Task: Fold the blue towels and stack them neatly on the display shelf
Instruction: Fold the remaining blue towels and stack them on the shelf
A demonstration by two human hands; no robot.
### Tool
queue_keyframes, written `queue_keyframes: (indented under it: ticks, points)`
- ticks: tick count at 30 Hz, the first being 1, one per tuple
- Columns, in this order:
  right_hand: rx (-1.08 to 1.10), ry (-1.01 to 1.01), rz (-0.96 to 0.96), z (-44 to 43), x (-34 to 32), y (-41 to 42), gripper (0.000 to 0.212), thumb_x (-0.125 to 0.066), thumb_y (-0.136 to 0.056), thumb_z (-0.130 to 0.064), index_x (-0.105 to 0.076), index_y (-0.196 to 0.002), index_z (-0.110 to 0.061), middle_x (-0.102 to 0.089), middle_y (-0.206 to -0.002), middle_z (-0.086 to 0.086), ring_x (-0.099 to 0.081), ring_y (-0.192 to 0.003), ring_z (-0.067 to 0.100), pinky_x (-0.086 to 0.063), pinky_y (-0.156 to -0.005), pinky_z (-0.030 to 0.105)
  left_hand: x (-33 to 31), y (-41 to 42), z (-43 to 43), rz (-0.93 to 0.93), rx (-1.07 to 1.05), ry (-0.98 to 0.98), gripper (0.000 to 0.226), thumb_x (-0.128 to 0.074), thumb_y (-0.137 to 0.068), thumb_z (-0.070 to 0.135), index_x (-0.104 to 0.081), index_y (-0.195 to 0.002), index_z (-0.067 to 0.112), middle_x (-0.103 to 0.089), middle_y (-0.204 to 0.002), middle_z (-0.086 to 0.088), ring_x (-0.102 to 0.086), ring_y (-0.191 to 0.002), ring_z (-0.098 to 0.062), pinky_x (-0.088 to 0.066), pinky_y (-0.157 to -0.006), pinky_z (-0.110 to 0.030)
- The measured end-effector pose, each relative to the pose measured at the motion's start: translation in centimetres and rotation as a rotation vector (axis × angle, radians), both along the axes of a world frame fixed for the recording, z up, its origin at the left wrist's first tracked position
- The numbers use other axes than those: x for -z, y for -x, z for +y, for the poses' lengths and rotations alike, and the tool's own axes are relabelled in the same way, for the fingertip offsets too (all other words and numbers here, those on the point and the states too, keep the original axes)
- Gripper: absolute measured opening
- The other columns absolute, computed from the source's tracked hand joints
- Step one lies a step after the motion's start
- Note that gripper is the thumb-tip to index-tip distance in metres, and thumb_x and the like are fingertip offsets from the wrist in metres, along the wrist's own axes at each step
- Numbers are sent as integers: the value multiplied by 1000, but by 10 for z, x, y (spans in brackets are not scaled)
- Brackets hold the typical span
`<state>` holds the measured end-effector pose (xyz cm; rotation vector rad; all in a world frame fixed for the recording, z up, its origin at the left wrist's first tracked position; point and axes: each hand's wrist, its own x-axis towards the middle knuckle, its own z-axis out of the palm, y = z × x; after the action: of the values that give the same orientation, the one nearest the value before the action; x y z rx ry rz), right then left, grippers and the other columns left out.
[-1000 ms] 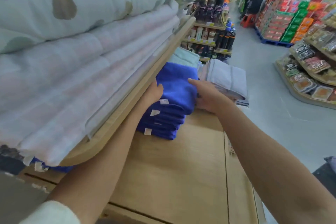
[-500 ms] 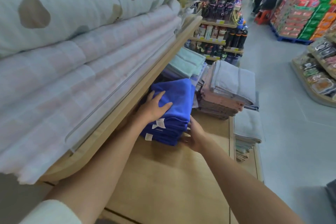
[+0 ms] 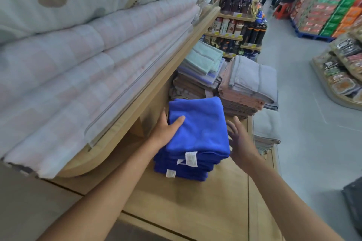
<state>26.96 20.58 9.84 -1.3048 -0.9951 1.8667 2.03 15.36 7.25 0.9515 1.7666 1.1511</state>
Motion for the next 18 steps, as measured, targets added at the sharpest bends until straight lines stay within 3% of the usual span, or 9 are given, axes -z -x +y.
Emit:
queue_keyframes:
  ticks: [3, 6, 8, 9, 11, 12, 13, 15, 18]
  points:
    - [-65, -58, -73, -7, -15, 26, 48, -56, -94, -64, -70, -122, -28, -77, -114, -1, -74, -106, 19, -56, -91, 41, -12, 7, 17, -2, -75, -46, 66, -64, -58, 75, -62, -96, 21, -73, -97, -2, -71, -94, -22, -57, -89, -49]
    - [-64, -155, -224, -18, -17, 37, 35, -42, -103, -55, -69, -110, -35, -78, -103, -12, -75, -90, 6, -55, -76, 26, -25, 17, 31, 122, -133, -55, 63, -60, -56, 79, -58, -81, 22, -68, -83, 0, -70, -88, -28, -56, -76, -41]
    - [-97, -271, -332, -20, -18, 34, 34, -37, -106, -50, -67, -104, -36, -76, -101, -15, -71, -82, -4, -51, -64, 13, -33, 21, 35, 219, -102, 32, 59, -62, -64, 76, -57, -88, 22, -70, -94, -4, -68, -93, -29, -56, -85, -45]
    - [-111, -332, -401, -17, -17, 32, 31, -38, -106, -46, -66, -106, -33, -74, -107, -13, -70, -86, -4, -50, -64, 11, -36, 21, 35, 309, -75, 78, 60, -63, -72, 72, -55, -100, 20, -69, -107, -8, -66, -100, -31, -54, -91, -46]
    - [-115, -555, -635, -8, -14, 27, 34, -42, -106, -37, -56, -133, -23, -57, -137, -4, -55, -128, 6, -45, -97, 19, -38, 15, 28, 714, -76, 33, 68, -57, -84, 64, -43, -135, 22, -56, -137, -12, -57, -121, -34, -50, -98, -47]
    - [-112, -672, -740, -5, -14, 28, 46, -43, -106, -34, -42, -150, -19, -42, -154, 0, -36, -146, 13, -32, -115, 27, -39, 6, 24, 919, -75, -80, 71, -52, -87, 60, -33, -147, 25, -47, -147, -11, -51, -130, -33, -48, -101, -48]
    - [-104, -745, -754, -4, -14, 31, 55, -43, -107, -32, -30, -159, -18, -29, -164, 1, -21, -153, 15, -18, -123, 30, -41, -7, 20, 1042, -43, -204, 71, -47, -89, 58, -28, -151, 30, -40, -154, -8, -43, -138, -32, -45, -104, -51]
    - [-136, -758, -629, -7, -11, 41, 59, -43, -108, -24, -20, -162, -20, -19, -169, -1, -12, -156, 12, -7, -122, 24, -42, -35, 15, 1115, 103, -275, 64, -36, -92, 59, -29, -153, 40, -29, -163, -3, -26, -150, -30, -34, -114, -56]
    - [-135, -671, -476, -15, 2, 46, 58, -41, -109, -15, -19, -161, -20, -18, -169, 0, -16, -153, 9, -11, -122, 22, -24, -51, 12, 1045, 283, -8, 59, -22, -99, 61, -11, -156, 50, -3, -170, 5, 5, -156, -21, -7, -124, -57]
